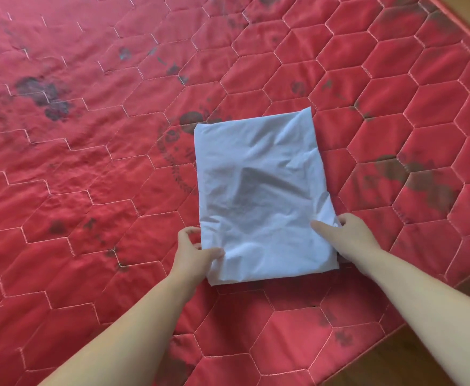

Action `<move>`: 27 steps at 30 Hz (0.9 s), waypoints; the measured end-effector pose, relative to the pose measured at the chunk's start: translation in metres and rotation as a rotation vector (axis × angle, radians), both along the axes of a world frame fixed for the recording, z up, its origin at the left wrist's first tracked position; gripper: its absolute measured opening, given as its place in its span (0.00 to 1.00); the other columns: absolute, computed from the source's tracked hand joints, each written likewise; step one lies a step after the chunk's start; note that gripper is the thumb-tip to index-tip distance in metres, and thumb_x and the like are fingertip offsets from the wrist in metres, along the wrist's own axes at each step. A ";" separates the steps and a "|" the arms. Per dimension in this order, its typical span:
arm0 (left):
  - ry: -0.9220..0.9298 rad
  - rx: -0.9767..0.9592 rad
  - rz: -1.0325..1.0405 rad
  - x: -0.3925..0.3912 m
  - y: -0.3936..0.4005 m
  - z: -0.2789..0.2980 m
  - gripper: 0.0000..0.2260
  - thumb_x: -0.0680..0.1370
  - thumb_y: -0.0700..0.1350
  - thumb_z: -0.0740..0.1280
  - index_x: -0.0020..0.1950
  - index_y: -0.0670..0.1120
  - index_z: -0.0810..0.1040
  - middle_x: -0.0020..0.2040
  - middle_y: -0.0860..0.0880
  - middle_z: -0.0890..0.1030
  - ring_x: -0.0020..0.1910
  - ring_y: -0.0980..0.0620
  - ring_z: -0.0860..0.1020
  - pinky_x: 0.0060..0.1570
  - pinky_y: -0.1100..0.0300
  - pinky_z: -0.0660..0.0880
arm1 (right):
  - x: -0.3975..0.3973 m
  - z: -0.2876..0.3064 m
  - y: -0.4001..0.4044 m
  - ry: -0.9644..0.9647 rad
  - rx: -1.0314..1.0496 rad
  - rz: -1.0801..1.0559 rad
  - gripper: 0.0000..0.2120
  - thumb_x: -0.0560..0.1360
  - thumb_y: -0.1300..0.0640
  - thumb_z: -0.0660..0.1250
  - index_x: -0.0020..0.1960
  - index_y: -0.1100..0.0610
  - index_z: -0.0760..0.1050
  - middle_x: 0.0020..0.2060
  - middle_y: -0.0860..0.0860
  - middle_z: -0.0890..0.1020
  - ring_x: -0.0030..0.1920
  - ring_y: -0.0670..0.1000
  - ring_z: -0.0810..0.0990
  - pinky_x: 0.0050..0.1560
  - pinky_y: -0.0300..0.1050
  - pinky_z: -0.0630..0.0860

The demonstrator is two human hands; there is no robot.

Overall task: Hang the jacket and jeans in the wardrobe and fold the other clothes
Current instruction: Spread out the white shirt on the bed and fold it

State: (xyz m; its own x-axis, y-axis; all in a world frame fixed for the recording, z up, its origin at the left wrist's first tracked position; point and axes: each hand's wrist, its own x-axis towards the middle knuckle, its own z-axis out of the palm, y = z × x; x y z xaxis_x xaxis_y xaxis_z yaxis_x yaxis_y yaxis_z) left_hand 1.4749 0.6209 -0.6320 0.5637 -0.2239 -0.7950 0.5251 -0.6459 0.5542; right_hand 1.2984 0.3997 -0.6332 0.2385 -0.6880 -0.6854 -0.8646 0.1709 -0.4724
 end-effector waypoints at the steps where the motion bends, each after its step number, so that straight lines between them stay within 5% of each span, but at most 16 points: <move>1: 0.052 -0.011 -0.009 -0.001 0.001 -0.001 0.21 0.71 0.35 0.73 0.60 0.46 0.71 0.48 0.46 0.83 0.45 0.47 0.83 0.38 0.56 0.77 | -0.003 0.001 0.003 -0.065 0.103 -0.065 0.13 0.71 0.49 0.73 0.46 0.58 0.77 0.42 0.53 0.84 0.42 0.56 0.83 0.43 0.53 0.80; 5: 0.282 -0.054 -0.035 -0.002 0.008 -0.001 0.14 0.73 0.35 0.72 0.57 0.44 0.80 0.48 0.46 0.86 0.44 0.46 0.84 0.43 0.51 0.82 | -0.009 0.005 0.010 -0.108 0.484 -0.084 0.10 0.73 0.57 0.73 0.53 0.57 0.80 0.44 0.52 0.87 0.45 0.53 0.85 0.44 0.48 0.81; 13: 0.397 -0.063 -0.036 0.004 0.024 0.010 0.17 0.73 0.32 0.69 0.60 0.45 0.78 0.51 0.47 0.85 0.44 0.49 0.84 0.39 0.58 0.81 | -0.018 0.010 0.026 -0.195 0.736 -0.124 0.13 0.77 0.61 0.68 0.61 0.53 0.76 0.53 0.52 0.85 0.55 0.56 0.83 0.53 0.55 0.80; 18: 0.423 -0.326 0.182 0.013 0.024 0.021 0.24 0.74 0.28 0.62 0.68 0.46 0.72 0.59 0.42 0.82 0.47 0.45 0.84 0.42 0.54 0.82 | -0.015 0.025 0.030 -0.419 0.788 -0.360 0.13 0.77 0.63 0.64 0.58 0.50 0.75 0.50 0.51 0.86 0.49 0.55 0.84 0.48 0.56 0.81; 22: 0.391 -0.509 0.249 0.028 0.011 0.044 0.34 0.75 0.28 0.62 0.70 0.62 0.64 0.61 0.45 0.82 0.46 0.48 0.84 0.40 0.57 0.82 | 0.004 0.050 0.020 -0.558 0.761 -0.500 0.11 0.77 0.63 0.63 0.58 0.55 0.75 0.45 0.52 0.86 0.40 0.51 0.85 0.39 0.48 0.83; 27: 0.300 -0.506 0.070 0.048 -0.013 0.083 0.20 0.75 0.30 0.61 0.62 0.47 0.79 0.58 0.42 0.83 0.44 0.46 0.82 0.44 0.54 0.78 | 0.032 0.090 0.000 -0.676 0.667 -0.514 0.11 0.77 0.63 0.62 0.59 0.57 0.76 0.42 0.52 0.85 0.38 0.49 0.85 0.37 0.45 0.83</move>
State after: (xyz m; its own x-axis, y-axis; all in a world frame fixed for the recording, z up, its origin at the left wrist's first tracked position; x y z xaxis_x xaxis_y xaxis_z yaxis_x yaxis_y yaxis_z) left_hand 1.5225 0.6082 -0.5486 0.3576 -0.5870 -0.7263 0.7383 -0.2987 0.6048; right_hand 1.3306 0.3997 -0.5436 0.4974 -0.3504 -0.7936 -0.2108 0.8385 -0.5024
